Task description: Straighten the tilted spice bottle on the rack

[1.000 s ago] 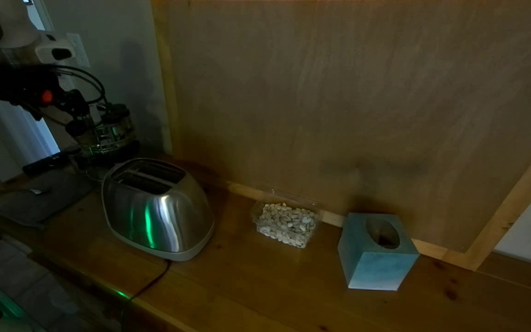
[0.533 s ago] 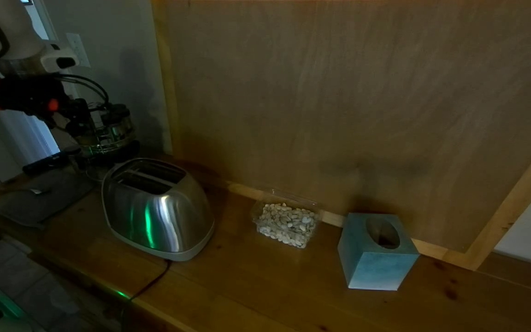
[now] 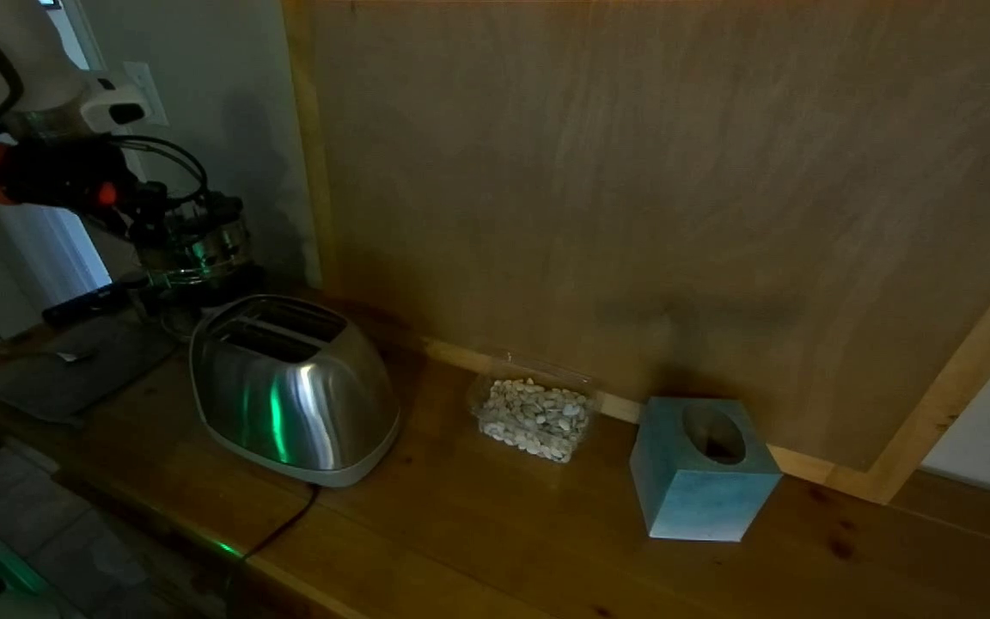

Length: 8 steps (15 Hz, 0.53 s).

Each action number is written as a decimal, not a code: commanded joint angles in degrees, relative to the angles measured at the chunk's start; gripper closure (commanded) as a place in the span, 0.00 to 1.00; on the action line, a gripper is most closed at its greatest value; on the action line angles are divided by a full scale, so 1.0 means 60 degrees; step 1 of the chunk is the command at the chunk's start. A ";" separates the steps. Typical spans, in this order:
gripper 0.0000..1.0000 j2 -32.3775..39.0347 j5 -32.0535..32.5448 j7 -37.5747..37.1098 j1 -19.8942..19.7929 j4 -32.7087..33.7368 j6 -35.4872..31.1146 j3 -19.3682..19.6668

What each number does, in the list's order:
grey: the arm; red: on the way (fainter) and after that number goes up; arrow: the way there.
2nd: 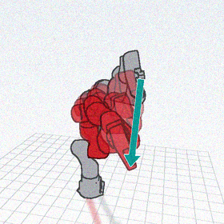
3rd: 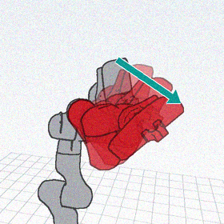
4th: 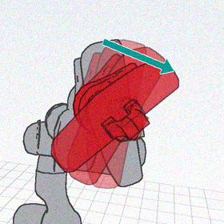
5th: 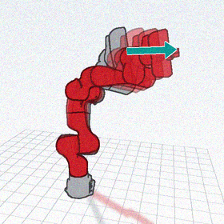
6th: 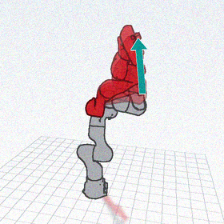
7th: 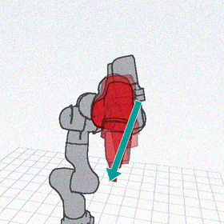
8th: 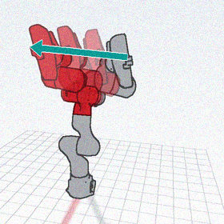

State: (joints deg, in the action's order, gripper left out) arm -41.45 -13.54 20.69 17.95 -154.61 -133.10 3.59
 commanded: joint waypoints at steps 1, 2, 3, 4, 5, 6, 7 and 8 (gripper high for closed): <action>0.24 0.0246 -0.0302 0.0026 0.0147 -0.0059 -0.0390 -0.0024; 0.18 0.0285 -0.0301 0.0025 0.0159 -0.0062 -0.0420 -0.0029; 0.12 0.0321 -0.0296 0.0027 0.0167 -0.0062 -0.0449 -0.0030; 0.04 0.0351 -0.0301 0.0031 0.0174 -0.0056 -0.0491 -0.0023; 0.01 0.0378 -0.0287 0.0017 0.0168 -0.0050 -0.0523 -0.0031; 0.00 0.0392 -0.0261 0.0000 0.0151 -0.0045 -0.0536 -0.0044; 0.00 0.0412 -0.0238 -0.0016 0.0141 -0.0031 -0.0490 -0.0051; 0.00 0.0481 -0.0101 -0.0154 0.0031 0.0006 -0.0376 -0.0144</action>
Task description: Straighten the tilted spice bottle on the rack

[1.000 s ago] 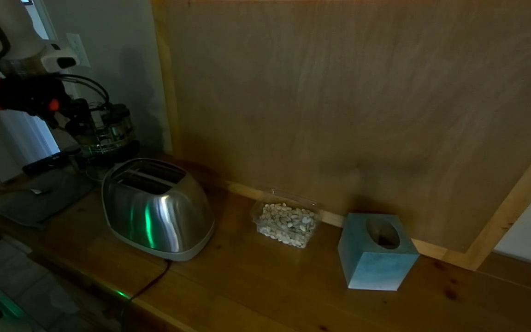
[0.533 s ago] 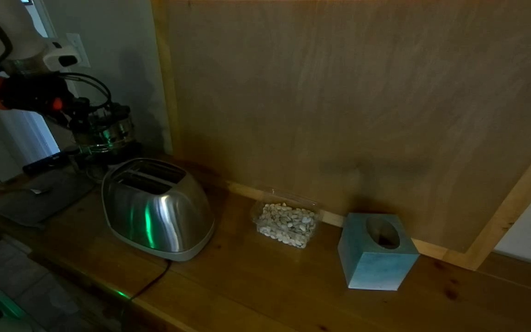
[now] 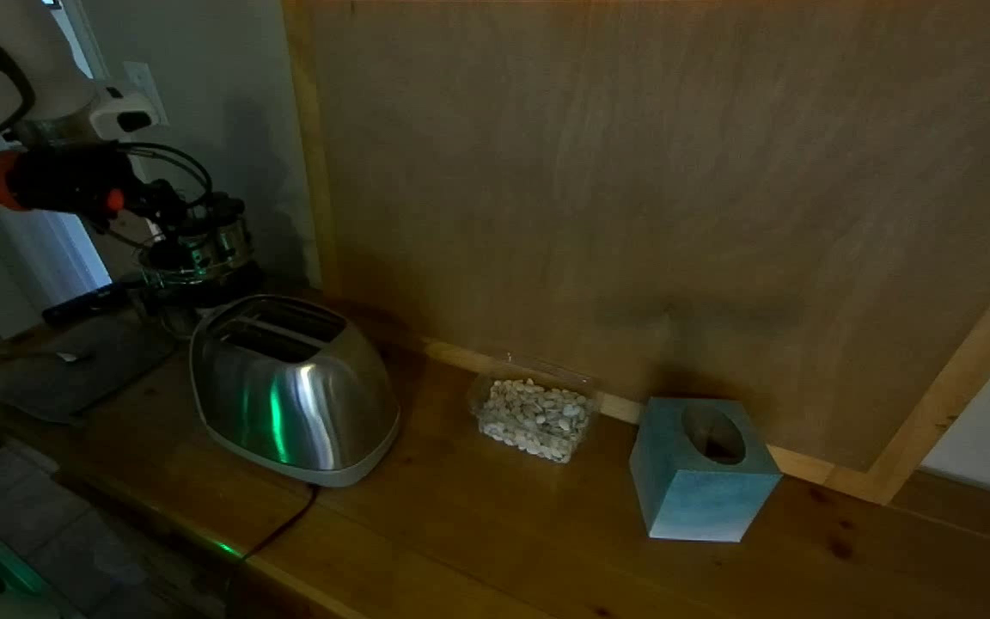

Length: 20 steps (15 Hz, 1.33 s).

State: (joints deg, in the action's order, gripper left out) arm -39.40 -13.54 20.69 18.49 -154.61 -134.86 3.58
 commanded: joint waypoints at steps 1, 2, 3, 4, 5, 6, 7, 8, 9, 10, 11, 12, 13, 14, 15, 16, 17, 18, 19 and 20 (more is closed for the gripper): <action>0.00 0.0190 -0.0056 -0.0255 -0.0101 0.0053 0.0079 -0.0182; 0.00 0.0211 -0.0008 -0.0352 -0.0140 0.0072 0.0196 -0.0237; 0.00 0.0260 0.0080 -0.0514 -0.0230 0.0106 0.0298 -0.0330; 0.00 0.0317 0.0105 -0.0599 -0.0265 0.0127 0.0404 -0.0372; 0.00 0.0376 0.0151 -0.0756 -0.0349 0.0137 0.0476 -0.0449; 0.00 0.0415 0.0216 -0.0906 -0.0437 0.0138 0.0530 -0.0535; 0.00 0.0448 0.0269 -0.1060 -0.0534 0.0142 0.0532 -0.0617; 0.00 0.0456 0.0298 -0.1183 -0.0609 0.0131 0.0541 -0.0688; 0.00 0.0489 0.0315 -0.1310 -0.0686 0.0142 0.0554 -0.0754; 0.00 0.0514 0.0343 -0.1429 -0.0764 0.0124 0.0509 -0.0822; 0.00 0.0535 0.0323 -0.1496 -0.0796 0.0119 0.0529 -0.0850; 0.00 0.0573 0.0363 -0.1631 -0.0871 0.0111 0.0509 -0.0927; 0.00 0.0593 0.0326 -0.1681 -0.0876 0.0110 0.0530 -0.0943; 0.00 0.0622 0.0246 -0.1677 -0.0848 0.0109 0.0540 -0.0926; 0.00 0.0678 0.0158 -0.1668 -0.0813 0.0116 0.0530 -0.0898; 0.00 0.0707 0.0078 -0.1641 -0.0770 0.0103 0.0480 -0.0859; 0.00 0.0744 -0.0066 -0.1548 -0.0691 0.0102 0.0452 -0.0763; 0.00 0.0774 -0.0179 -0.1473 -0.0646 0.0081 0.0363 -0.0702; 0.00 0.0814 -0.0208 -0.1482 -0.0661 0.0075 0.0321 -0.0696; 0.00 0.0865 -0.0208 -0.1496 -0.0689 0.0074 0.0279 -0.0689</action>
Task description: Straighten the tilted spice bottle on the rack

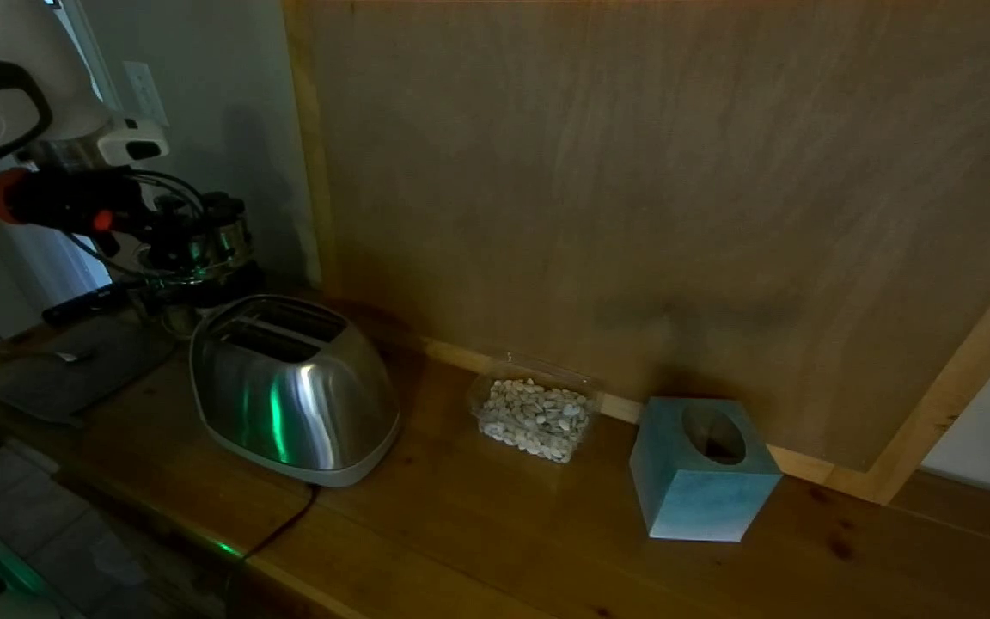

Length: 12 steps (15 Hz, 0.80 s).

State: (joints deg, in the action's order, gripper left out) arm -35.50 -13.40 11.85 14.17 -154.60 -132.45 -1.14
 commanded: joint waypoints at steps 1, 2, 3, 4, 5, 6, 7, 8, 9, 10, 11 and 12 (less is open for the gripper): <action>0.00 0.0253 -0.0262 -0.0022 0.0031 0.0074 -0.0158 0.0125; 0.00 0.0272 -0.0321 -0.0027 0.0046 0.0075 -0.0188 0.0158; 0.00 0.0296 -0.0379 -0.0014 0.0066 0.0083 -0.0220 0.0189; 0.00 0.0322 -0.0478 0.0023 0.0104 0.0079 -0.0275 0.0231; 0.00 0.0336 -0.0585 0.0039 0.0141 0.0081 -0.0307 0.0260; 0.04 0.0351 -0.0723 0.0091 0.0192 0.0089 -0.0330 0.0308; 0.09 0.0359 -0.0866 0.0124 0.0234 0.0091 -0.0369 0.0346; 0.29 0.0358 -0.0982 0.0130 0.0256 0.0085 -0.0391 0.0368; 0.31 0.0377 -0.1068 0.0137 0.0261 0.0092 -0.0427 0.0384; 0.40 0.0381 -0.1150 0.0144 0.0261 0.0090 -0.0459 0.0397; 0.46 0.0379 -0.1224 0.0149 0.0261 0.0085 -0.0508 0.0406; 0.53 0.0382 -0.1267 0.0145 0.0249 0.0086 -0.0549 0.0412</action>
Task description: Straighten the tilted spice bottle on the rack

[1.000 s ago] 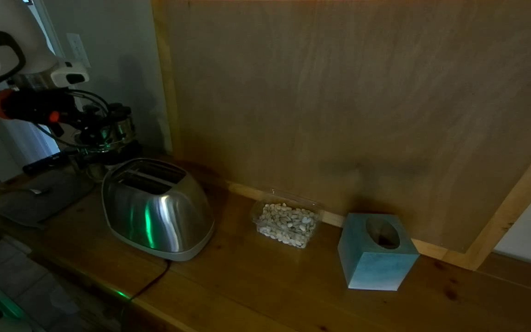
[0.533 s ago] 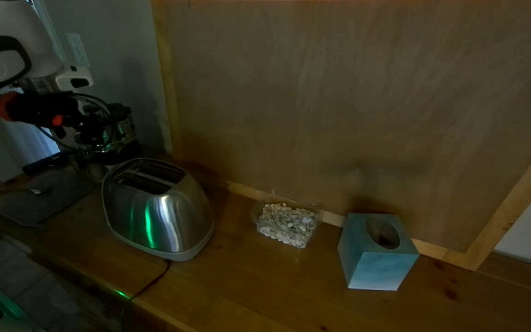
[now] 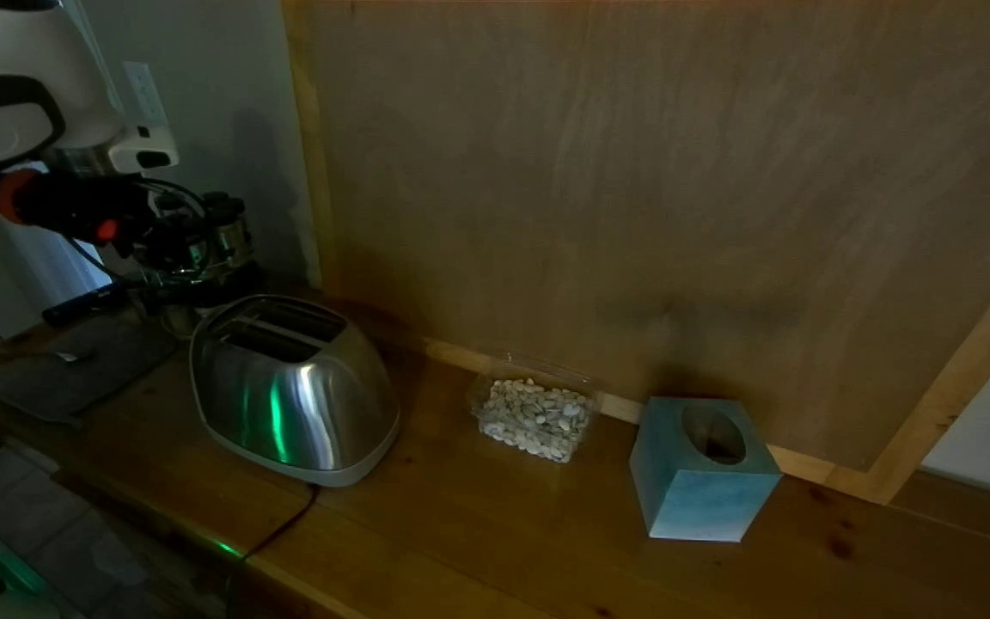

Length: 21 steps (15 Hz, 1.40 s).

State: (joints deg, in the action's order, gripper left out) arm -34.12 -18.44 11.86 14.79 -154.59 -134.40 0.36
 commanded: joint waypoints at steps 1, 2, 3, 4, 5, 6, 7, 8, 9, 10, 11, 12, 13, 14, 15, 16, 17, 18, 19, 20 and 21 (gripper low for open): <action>0.61 0.0148 -0.0469 0.0155 0.0146 0.0088 -0.0239 0.0194; 0.67 0.0139 -0.0492 0.0163 0.0147 0.0081 -0.0241 0.0222; 0.73 0.0114 -0.0574 0.0185 0.0177 0.0094 -0.0239 0.0246; 0.75 0.0089 -0.0668 0.0211 0.0215 0.0101 -0.0231 0.0262; 0.75 0.0068 -0.0779 0.0259 0.0260 0.0117 -0.0237 0.0279; 0.76 0.0047 -0.0879 0.0291 0.0306 0.0139 -0.0239 0.0291; 0.77 0.0039 -0.0961 0.0303 0.0342 0.0149 -0.0239 0.0293; 0.79 0.0048 -0.1061 0.0324 0.0387 0.0167 -0.0254 0.0295; 0.77 0.0061 -0.1136 0.0339 0.0417 0.0176 -0.0262 0.0299; 0.73 0.0078 -0.1178 0.0342 0.0428 0.0183 -0.0283 0.0283; 0.73 0.0087 -0.1170 0.0332 0.0409 0.0194 -0.0312 0.0281; 0.71 0.0094 -0.1176 0.0319 0.0396 0.0197 -0.0331 0.0285; 0.64 0.0097 -0.1203 0.0317 0.0394 0.0205 -0.0338 0.0299; 0.63 0.0094 -0.1247 0.0328 0.0404 0.0206 -0.0345 0.0308; 0.62 0.0097 -0.1298 0.0332 0.0410 0.0224 -0.0357 0.0322; 0.56 0.0097 -0.1383 0.0347 0.0433 0.0241 -0.0393 0.0336; 0.61 0.0100 -0.1484 0.0367 0.0460 0.0263 -0.0435 0.0349; 0.65 0.0114 -0.1560 0.0388 0.0485 0.0290 -0.0449 0.0357; 0.69 0.0121 -0.1606 0.0397 0.0495 0.0301 -0.0474 0.0353; 0.75 0.0125 -0.1664 0.0418 0.0518 0.0315 -0.0469 0.0359; 0.76 0.0131 -0.1720 0.0429 0.0536 0.0326 -0.0449 0.0363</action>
State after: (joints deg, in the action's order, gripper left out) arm -34.62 -25.96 12.82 16.69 -154.06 -135.57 1.60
